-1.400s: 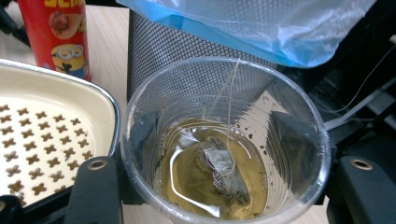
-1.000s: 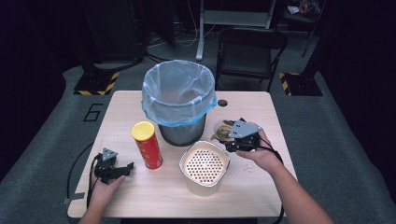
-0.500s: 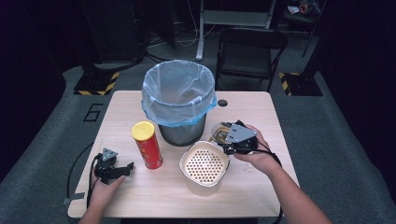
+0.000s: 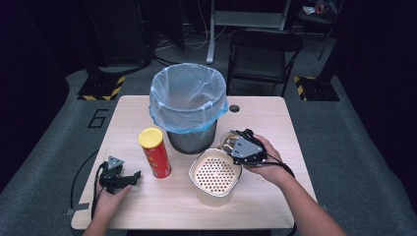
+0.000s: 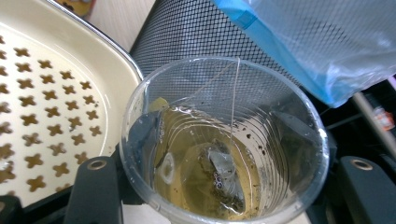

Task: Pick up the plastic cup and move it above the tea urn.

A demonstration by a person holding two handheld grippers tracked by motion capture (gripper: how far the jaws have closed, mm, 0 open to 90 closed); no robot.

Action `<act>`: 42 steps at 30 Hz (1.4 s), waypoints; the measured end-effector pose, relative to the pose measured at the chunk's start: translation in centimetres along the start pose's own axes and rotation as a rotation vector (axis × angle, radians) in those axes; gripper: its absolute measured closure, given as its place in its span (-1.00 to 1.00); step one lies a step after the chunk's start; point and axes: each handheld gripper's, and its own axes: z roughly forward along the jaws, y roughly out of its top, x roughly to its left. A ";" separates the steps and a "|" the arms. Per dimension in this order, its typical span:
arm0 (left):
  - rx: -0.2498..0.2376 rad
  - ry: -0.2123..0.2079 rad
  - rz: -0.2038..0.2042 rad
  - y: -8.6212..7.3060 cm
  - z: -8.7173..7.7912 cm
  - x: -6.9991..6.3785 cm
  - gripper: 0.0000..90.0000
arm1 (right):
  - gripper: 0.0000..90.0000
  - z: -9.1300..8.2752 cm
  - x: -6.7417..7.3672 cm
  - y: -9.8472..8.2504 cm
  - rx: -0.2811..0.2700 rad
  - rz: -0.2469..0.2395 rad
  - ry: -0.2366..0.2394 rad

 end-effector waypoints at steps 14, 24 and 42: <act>0.003 0.000 0.000 0.0 0.0 0.0 -0.67 | -0.19 0.3 2.8 1.5 0.098 -0.341 -0.134; 0.000 0.000 0.000 0.0 0.0 0.0 -0.67 | -0.19 0.5 5.3 2.7 0.164 -0.676 -0.238; 0.000 0.000 -0.001 0.0 0.0 0.0 -0.67 | -0.22 0.4 7.5 3.8 0.221 -1.127 -0.370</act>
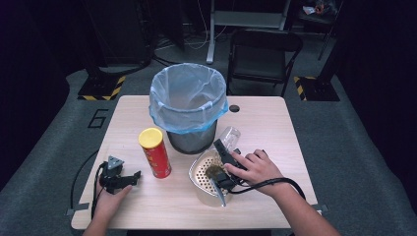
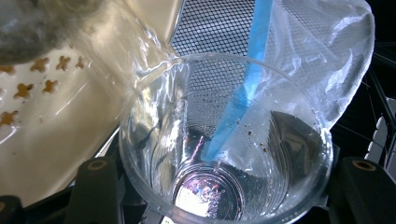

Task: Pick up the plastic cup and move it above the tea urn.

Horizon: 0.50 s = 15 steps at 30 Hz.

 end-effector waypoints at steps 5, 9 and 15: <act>0.000 0.000 0.000 0.0 0.0 0.0 -0.67 | -0.22 -0.1 -0.2 0.0 -0.009 -0.011 0.005; 0.001 0.000 0.000 0.0 0.0 0.0 -0.67 | -0.22 -0.2 -0.3 0.0 -0.014 0.002 -0.011; 0.000 0.000 0.000 0.0 0.0 0.0 -0.67 | -0.22 -0.3 -0.5 0.0 -0.020 0.005 -0.010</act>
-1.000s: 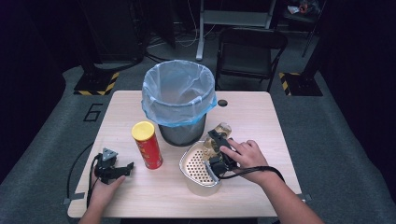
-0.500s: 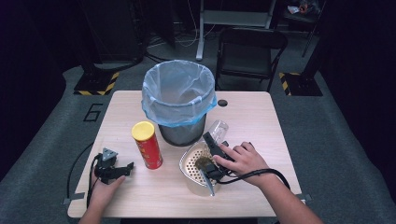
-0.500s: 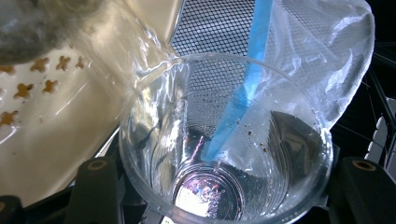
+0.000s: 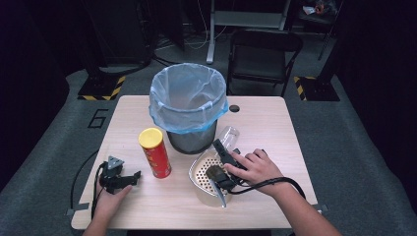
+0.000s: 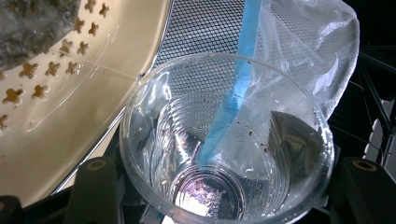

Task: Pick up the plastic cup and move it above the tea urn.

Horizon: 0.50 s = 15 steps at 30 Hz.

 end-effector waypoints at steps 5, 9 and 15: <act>0.003 0.000 0.001 0.0 0.0 0.0 -0.67 | -0.22 -0.1 0.0 0.0 -0.002 0.006 0.005; 0.000 0.000 0.000 0.0 0.0 0.0 -0.67 | -0.23 -0.2 0.0 0.0 -0.004 0.000 0.004; -0.002 0.000 0.000 0.0 0.0 0.0 -0.67 | -0.23 -0.2 -0.1 0.0 -0.008 0.007 -0.004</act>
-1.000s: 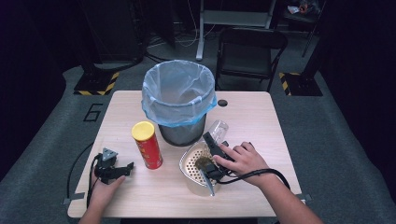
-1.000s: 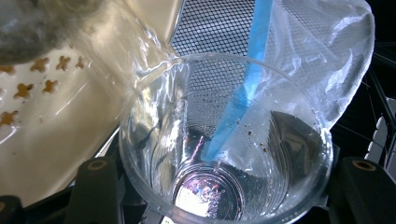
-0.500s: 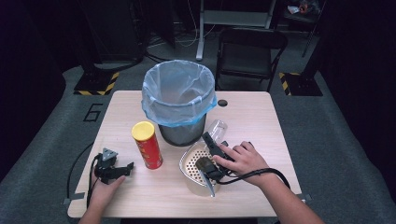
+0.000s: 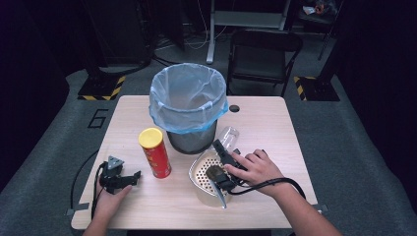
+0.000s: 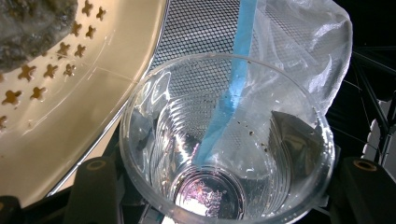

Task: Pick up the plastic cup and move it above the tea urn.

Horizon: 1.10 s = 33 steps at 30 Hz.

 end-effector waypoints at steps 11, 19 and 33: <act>0.002 0.000 0.001 0.0 0.0 0.0 -0.67 | -0.23 -0.1 -0.1 0.0 0.002 0.001 -0.007; 0.002 0.001 0.001 0.0 0.0 0.0 -0.67 | -0.23 -0.1 -0.1 -0.1 0.003 -0.001 -0.018; 0.002 0.000 0.000 0.0 0.0 0.0 -0.67 | -0.23 -0.2 -0.2 0.0 0.004 0.006 -0.037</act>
